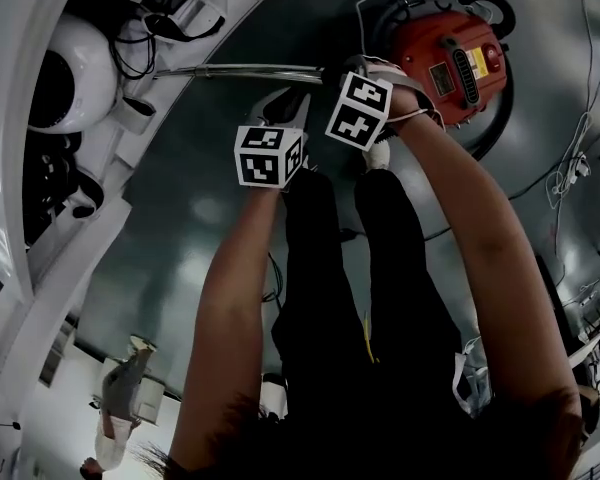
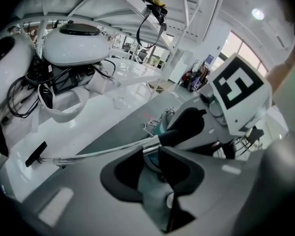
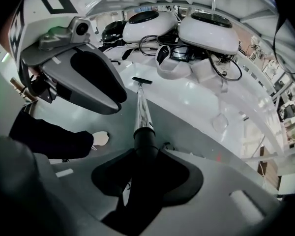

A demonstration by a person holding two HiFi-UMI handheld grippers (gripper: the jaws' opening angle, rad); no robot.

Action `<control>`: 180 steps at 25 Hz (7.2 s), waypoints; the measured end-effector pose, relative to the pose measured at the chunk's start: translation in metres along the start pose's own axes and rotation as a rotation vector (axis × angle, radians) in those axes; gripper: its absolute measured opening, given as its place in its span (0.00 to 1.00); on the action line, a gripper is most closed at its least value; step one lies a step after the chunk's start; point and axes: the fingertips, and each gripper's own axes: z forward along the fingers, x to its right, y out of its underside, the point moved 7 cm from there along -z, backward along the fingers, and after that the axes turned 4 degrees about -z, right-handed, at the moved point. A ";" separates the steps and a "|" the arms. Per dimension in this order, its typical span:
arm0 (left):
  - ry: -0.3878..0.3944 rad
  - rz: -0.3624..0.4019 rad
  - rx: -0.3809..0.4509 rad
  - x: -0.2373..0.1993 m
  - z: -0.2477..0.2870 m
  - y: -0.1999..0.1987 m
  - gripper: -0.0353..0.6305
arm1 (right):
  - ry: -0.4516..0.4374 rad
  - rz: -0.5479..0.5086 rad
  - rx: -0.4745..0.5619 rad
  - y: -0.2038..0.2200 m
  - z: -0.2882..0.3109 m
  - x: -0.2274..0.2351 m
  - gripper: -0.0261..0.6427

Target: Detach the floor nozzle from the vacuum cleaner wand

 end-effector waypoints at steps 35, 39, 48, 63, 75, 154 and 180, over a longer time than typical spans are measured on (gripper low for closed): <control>0.274 0.911 -0.230 0.127 0.020 0.013 0.51 | -0.083 0.176 0.012 0.085 -0.116 -0.074 0.27; 0.323 1.156 -0.303 0.144 0.029 0.026 0.51 | -0.087 0.203 0.031 0.093 -0.129 -0.083 0.27; 0.355 1.308 -0.329 0.172 0.044 0.036 0.34 | -0.105 0.255 0.074 0.119 -0.138 -0.097 0.28; 0.337 1.392 -0.529 0.191 0.040 0.040 0.33 | -0.082 0.339 0.104 0.129 -0.149 -0.109 0.27; 0.337 1.364 -0.578 0.202 0.037 0.042 0.33 | -0.057 0.346 0.112 0.138 -0.157 -0.115 0.26; 0.167 1.408 -0.553 0.158 0.071 0.068 0.35 | 0.071 0.447 0.211 0.141 -0.099 -0.036 0.28; 0.128 1.162 -0.479 0.158 0.063 0.077 0.50 | 0.243 0.683 0.405 0.172 -0.136 -0.080 0.25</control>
